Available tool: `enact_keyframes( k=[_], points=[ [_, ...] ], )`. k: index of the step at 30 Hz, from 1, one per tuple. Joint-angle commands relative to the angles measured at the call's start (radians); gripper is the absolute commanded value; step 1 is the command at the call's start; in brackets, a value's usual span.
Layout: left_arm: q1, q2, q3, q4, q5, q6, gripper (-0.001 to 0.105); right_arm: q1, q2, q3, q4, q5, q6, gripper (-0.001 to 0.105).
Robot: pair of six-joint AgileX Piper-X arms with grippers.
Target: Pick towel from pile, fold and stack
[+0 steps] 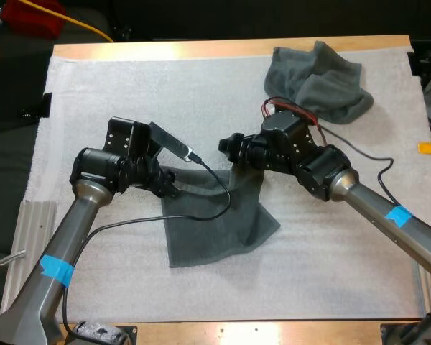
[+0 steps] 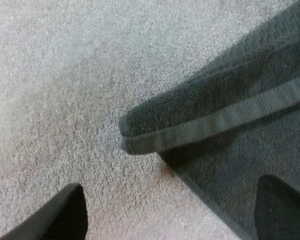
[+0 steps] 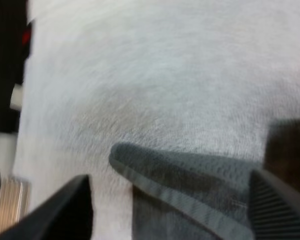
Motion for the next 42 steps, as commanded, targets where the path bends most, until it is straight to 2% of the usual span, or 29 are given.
enact_keyframes(
  k=[1, 3, 7, 10, 23, 27, 30, 33, 35, 42],
  points=[
    [0.001, -0.016, -0.003, 0.005, -0.012, -0.023, 0.066, -0.007, -0.03, -0.003, 0.008, -0.017, -0.077, 0.069],
    [0.001, -0.026, -0.003, 0.019, -0.001, -0.037, 0.066, -0.007, -0.051, -0.003, 0.051, -0.002, -0.126, 0.069],
    [0.001, -0.063, -0.003, 0.041, 0.048, -0.058, 0.066, -0.007, -0.107, -0.003, 0.172, 0.117, -0.238, 0.069],
    [0.001, -0.101, -0.003, 0.049, 0.058, -0.075, 0.066, -0.007, -0.136, -0.003, 0.24, 0.142, -0.286, 0.069],
    [0.001, -0.269, -0.003, 0.188, 0.108, -0.103, 0.066, -0.007, -0.223, -0.003, 0.505, 0.147, -0.355, 0.069],
    [0.001, -0.314, -0.003, 0.237, 0.112, -0.103, 0.066, -0.007, -0.23, -0.003, 0.59, 0.068, -0.396, 0.069],
    [0.001, -0.34, -0.003, 0.272, 0.172, -0.103, 0.066, 0.0, -0.23, -0.003, 0.629, -0.001, -0.419, 0.069],
    [0.001, -0.357, -0.003, 0.3, 0.22, -0.103, 0.066, 0.017, -0.23, -0.003, 0.635, -0.027, -0.445, 0.068],
    [0.001, -0.362, -0.003, 0.315, 0.221, -0.103, 0.066, 0.031, -0.23, -0.003, 0.63, -0.037, -0.451, 0.063],
    [0.001, -0.363, -0.003, 0.316, 0.221, -0.103, 0.066, 0.053, -0.228, -0.003, 0.563, -0.034, -0.456, 0.029]
  ],
)
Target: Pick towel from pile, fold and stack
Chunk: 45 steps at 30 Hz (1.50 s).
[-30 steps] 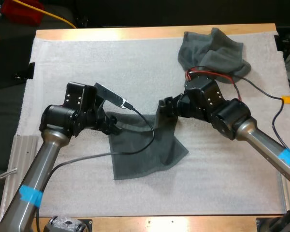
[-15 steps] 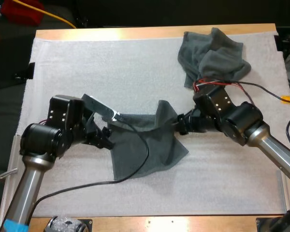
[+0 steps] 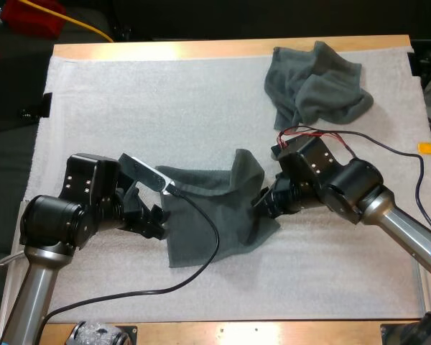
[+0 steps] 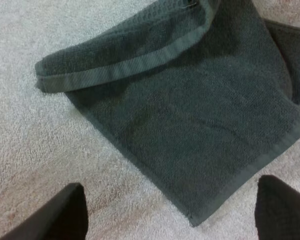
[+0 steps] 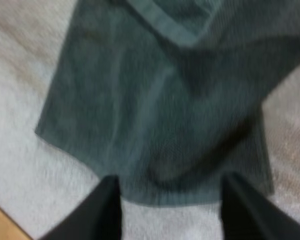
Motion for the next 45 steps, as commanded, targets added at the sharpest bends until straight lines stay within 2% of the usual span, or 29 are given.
enact_keyframes(
  k=[1, 2, 4, 5, 11, 20, 28, 37, 45],
  points=[
    [0.001, -0.007, -0.003, -0.006, 0.006, -0.01, 0.066, 0.001, -0.001, -0.003, -0.015, -0.006, -0.011, 0.021],
    [0.001, -0.007, -0.003, -0.008, 0.006, -0.01, 0.066, 0.001, 0.0, -0.003, -0.018, -0.006, -0.009, 0.018],
    [0.001, -0.007, -0.003, -0.025, 0.006, -0.01, 0.066, 0.001, 0.015, -0.003, -0.035, -0.016, -0.003, 0.003],
    [0.001, -0.007, -0.003, -0.031, 0.008, -0.01, 0.066, 0.001, 0.023, -0.003, -0.038, -0.023, -0.003, 0.0],
    [0.001, -0.007, -0.003, -0.063, 0.05, -0.01, 0.066, 0.001, 0.087, -0.003, -0.069, -0.036, 0.008, 0.001],
    [0.001, -0.007, -0.003, -0.085, 0.059, -0.023, 0.066, 0.001, 0.178, -0.003, -0.113, -0.065, 0.013, 0.001],
    [0.001, -0.007, -0.003, -0.087, 0.108, -0.024, 0.066, 0.001, 0.278, -0.003, -0.198, -0.089, 0.073, 0.001],
    [0.001, -0.007, -0.003, -0.088, 0.111, -0.024, 0.066, 0.007, 0.386, -0.003, -0.259, -0.107, 0.079, 0.001],
    [0.001, -0.007, -0.003, -0.091, 0.111, -0.024, 0.066, 0.007, 0.454, -0.003, -0.368, -0.111, 0.165, 0.001]
  ],
)
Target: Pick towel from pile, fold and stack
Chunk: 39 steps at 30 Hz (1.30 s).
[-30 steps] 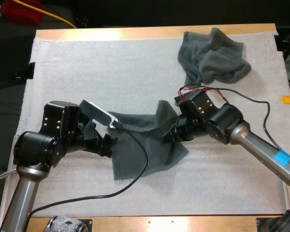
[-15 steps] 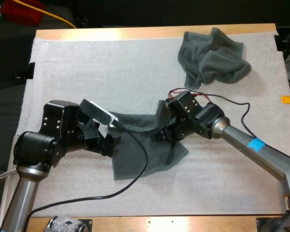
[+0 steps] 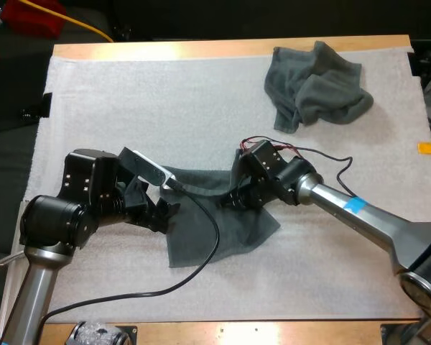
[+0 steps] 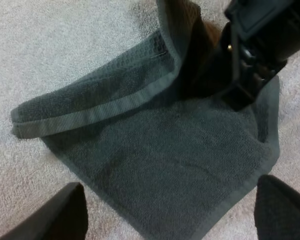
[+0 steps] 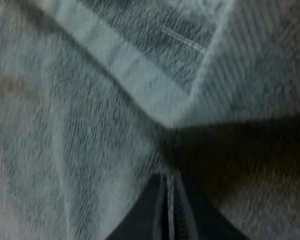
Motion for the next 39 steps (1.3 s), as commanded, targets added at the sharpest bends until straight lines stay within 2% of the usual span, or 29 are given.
enact_keyframes(
  k=[1, 7, 11, 19, 22, 29, 32, 34, 36, 39],
  points=[
    [0.001, -0.007, -0.003, -0.01, 0.007, -0.008, 0.066, 0.002, 0.01, -0.003, -0.008, -0.014, 0.011, 0.001],
    [0.001, -0.007, -0.003, -0.01, 0.007, -0.008, 0.066, 0.002, 0.045, -0.006, -0.029, -0.008, 0.031, 0.001],
    [0.001, -0.007, -0.003, -0.01, 0.014, -0.008, 0.066, 0.002, 0.06, -0.006, -0.111, 0.003, 0.07, 0.001],
    [0.001, -0.007, -0.003, -0.01, 0.014, -0.008, 0.066, 0.002, 0.092, -0.008, -0.275, 0.11, 0.175, 0.001],
    [0.001, -0.007, -0.003, -0.01, 0.026, -0.008, 0.066, -0.002, 0.106, -0.007, -0.355, 0.169, 0.222, 0.001],
    [0.001, -0.007, -0.003, -0.01, 0.033, -0.008, 0.066, -0.04, 0.142, -0.007, -0.684, 0.274, 0.343, 0.002],
    [0.001, -0.007, -0.003, -0.01, 0.033, -0.008, 0.066, -0.058, 0.145, -0.007, -0.772, 0.313, 0.351, 0.009],
    [0.001, -0.007, -0.003, -0.01, 0.033, -0.008, 0.066, -0.07, 0.145, -0.007, -0.824, 0.306, 0.351, 0.017],
    [0.001, -0.007, -0.003, -0.01, 0.033, -0.008, 0.066, -0.083, 0.135, -0.007, -0.863, 0.307, 0.351, 0.03],
    [0.001, -0.007, -0.003, -0.01, 0.033, -0.008, 0.066, -0.093, 0.115, -0.007, -0.871, 0.3, 0.349, 0.043]
  ],
)
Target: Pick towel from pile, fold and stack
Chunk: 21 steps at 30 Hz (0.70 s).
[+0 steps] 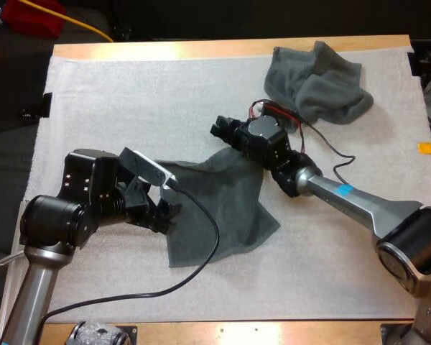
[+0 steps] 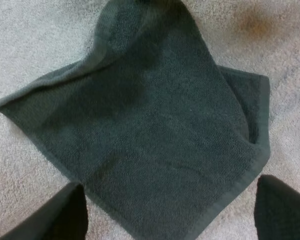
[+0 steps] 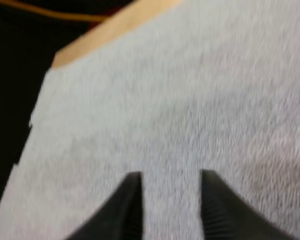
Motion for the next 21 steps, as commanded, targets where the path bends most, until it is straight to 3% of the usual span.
enact_keyframes(
  k=[1, 3, 8, 21],
  points=[
    [0.001, -0.007, -0.003, -0.01, 0.008, -0.008, 0.066, -0.003, -0.024, -0.007, -0.013, -0.007, -0.002, 0.047],
    [0.001, -0.007, -0.003, -0.013, 0.008, -0.008, 0.066, -0.008, -0.05, -0.007, 0.012, -0.043, -0.011, 0.052],
    [0.001, -0.003, -0.003, -0.023, 0.01, -0.008, 0.066, -0.008, -0.113, -0.007, 0.104, -0.126, -0.11, 0.053],
    [0.001, -0.003, -0.003, -0.024, 0.01, -0.008, 0.066, -0.008, -0.332, -0.007, 0.683, -0.098, -0.265, 0.053]
  ],
)
